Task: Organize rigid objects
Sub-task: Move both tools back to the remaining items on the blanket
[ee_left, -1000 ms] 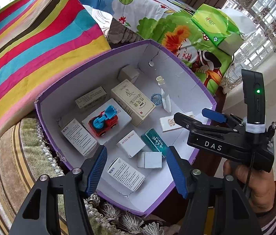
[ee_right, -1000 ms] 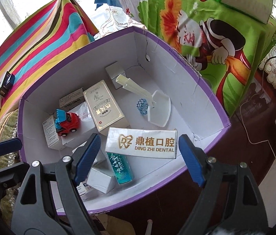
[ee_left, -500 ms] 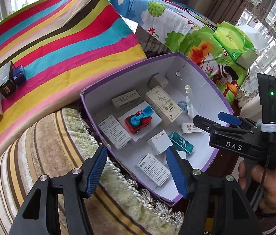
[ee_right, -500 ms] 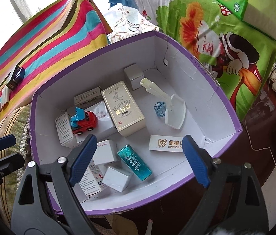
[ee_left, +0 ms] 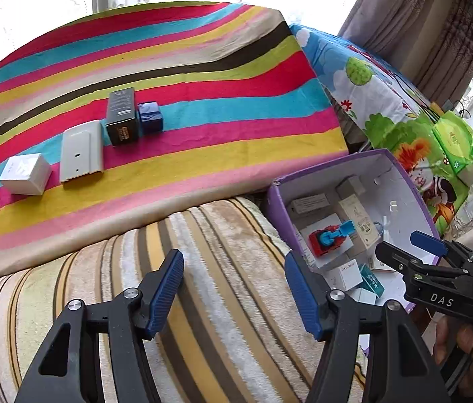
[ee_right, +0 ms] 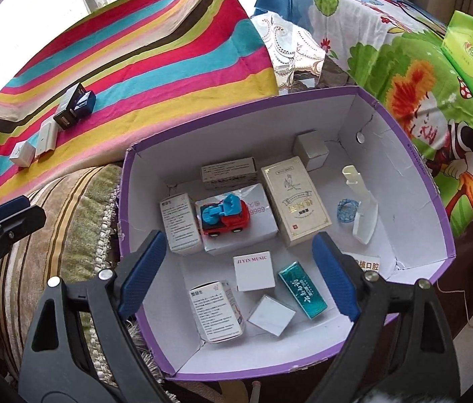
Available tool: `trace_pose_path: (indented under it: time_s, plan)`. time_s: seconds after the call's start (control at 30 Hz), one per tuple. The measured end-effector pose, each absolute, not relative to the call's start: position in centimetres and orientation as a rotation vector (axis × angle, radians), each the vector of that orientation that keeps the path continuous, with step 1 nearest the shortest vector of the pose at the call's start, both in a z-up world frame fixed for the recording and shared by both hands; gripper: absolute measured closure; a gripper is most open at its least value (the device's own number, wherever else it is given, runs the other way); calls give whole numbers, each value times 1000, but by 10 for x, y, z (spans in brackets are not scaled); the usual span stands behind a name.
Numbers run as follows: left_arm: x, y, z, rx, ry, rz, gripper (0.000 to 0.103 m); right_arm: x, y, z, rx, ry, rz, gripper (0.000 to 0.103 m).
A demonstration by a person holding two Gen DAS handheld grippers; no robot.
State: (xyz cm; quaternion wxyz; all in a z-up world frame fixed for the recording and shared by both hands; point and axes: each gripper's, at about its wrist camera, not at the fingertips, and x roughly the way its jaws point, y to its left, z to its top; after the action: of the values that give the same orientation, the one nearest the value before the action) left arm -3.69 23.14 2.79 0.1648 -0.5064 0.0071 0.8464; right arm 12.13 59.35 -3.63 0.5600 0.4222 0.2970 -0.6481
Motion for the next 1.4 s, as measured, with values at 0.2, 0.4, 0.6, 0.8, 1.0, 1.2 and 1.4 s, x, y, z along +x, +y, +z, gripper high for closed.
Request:
trace_pose_path:
  time_s: [0.2,0.4,0.6,0.8,1.0,1.2,1.4]
  plan:
    - [-46,186,28,-1477,-62,2518,39,149,582,-32,966,728,-1482,13]
    - [-51,138,30,-1495,-129,2636,39,178,570,-29,937,751,-1428,13]
    - [-53,92,29,-1514,-186,2733,38,210,555,-24,908,775,-1373,13]
    - [-53,50,28,-1534,-239,2816,38,247,538,-21,876,804,-1310,13]
    - [-57,25,22,-1569,-273,2817,38,284,522,-19,855,820,-1237,13]
    - [-73,9,19,-1584,-273,2785,32,318,505,-20,841,825,-1166,13]
    - [-101,9,18,-1580,-231,2720,18,344,485,-22,824,827,-1118,13]
